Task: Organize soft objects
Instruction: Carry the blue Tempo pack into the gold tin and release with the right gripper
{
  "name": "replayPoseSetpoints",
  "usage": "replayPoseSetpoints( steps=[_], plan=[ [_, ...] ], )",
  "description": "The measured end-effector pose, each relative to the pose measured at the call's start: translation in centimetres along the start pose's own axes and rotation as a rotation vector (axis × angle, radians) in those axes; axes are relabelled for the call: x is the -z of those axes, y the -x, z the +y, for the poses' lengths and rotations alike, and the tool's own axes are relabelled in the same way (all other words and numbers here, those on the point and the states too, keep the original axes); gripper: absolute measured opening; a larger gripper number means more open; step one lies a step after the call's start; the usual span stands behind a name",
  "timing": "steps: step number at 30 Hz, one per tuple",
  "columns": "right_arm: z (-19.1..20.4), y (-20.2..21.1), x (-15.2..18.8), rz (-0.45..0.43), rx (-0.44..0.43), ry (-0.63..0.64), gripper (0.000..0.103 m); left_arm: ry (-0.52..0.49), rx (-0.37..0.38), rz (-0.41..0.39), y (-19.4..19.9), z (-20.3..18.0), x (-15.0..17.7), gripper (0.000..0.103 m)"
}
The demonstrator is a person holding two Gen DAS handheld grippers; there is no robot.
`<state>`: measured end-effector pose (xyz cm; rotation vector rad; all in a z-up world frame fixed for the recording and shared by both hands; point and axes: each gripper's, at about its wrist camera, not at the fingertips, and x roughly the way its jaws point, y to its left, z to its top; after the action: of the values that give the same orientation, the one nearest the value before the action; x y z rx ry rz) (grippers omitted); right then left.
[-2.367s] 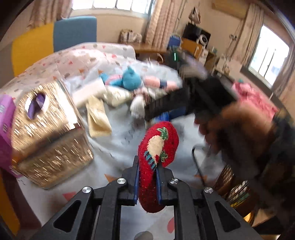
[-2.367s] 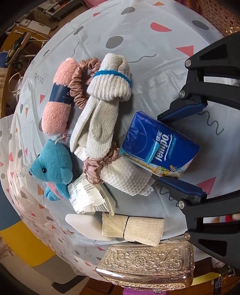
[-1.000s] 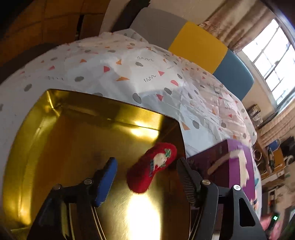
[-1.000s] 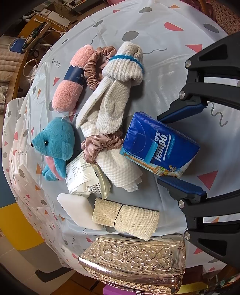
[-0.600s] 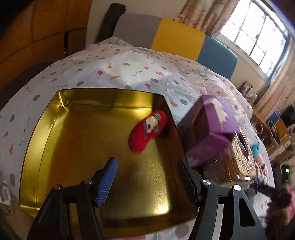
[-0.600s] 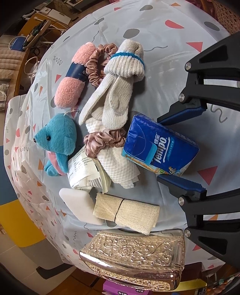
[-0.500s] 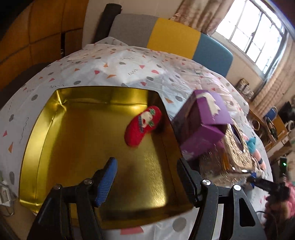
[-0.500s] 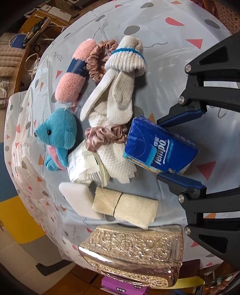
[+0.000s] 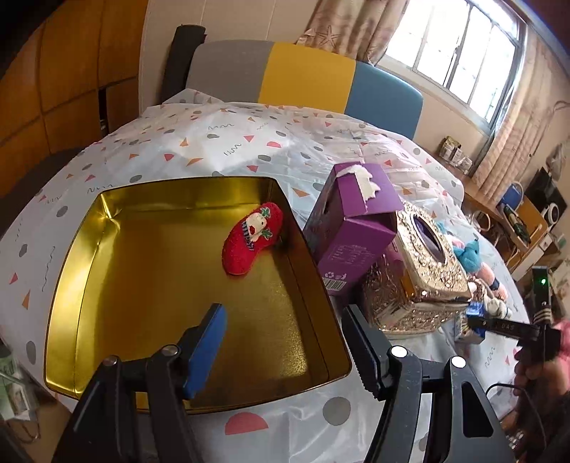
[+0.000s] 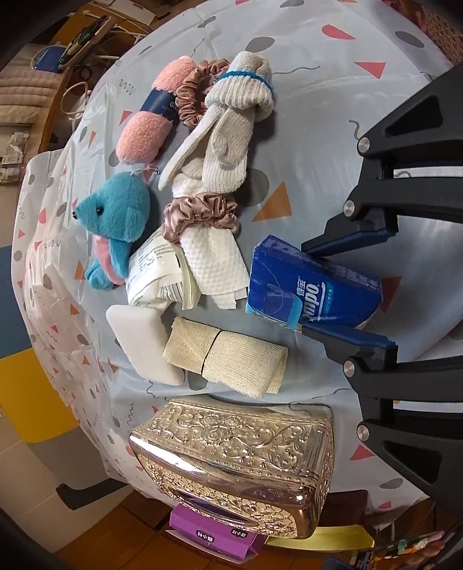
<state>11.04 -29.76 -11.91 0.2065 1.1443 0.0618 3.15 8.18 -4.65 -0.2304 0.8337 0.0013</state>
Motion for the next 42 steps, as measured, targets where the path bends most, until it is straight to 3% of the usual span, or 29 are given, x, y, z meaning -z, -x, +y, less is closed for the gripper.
replayPoseSetpoints(
  steps=[7,13,17,23,27,33,42],
  plan=[
    [-0.5,1.9,-0.2,-0.082,0.032,-0.025,0.032,0.014,-0.007,-0.001,0.2,0.6,0.3,0.068],
    [1.1,5.1,-1.8,-0.173,-0.017,-0.006,0.032,0.037,-0.037,-0.01,0.6,1.9,0.5,0.071],
    [4.3,8.4,-3.2,-0.251,-0.077,0.07,0.032,0.056,-0.059,-0.012,0.8,2.8,0.6,0.071],
    [13.3,11.8,-4.1,-0.319,-0.199,0.292,0.032,0.079,-0.095,-0.044,2.0,4.1,0.5,0.074],
    [19.9,11.8,-2.8,-0.297,-0.275,0.453,0.032,0.09,-0.126,-0.072,2.9,4.9,0.5,0.076],
    [27.7,9.3,0.1,-0.198,-0.341,0.656,0.032,0.116,-0.149,-0.084,3.7,6.4,0.7,0.077],
    [31.9,3.3,2.2,-0.059,-0.305,0.758,0.032,0.149,-0.169,-0.091,4.0,8.1,1.2,0.077]
  ],
)
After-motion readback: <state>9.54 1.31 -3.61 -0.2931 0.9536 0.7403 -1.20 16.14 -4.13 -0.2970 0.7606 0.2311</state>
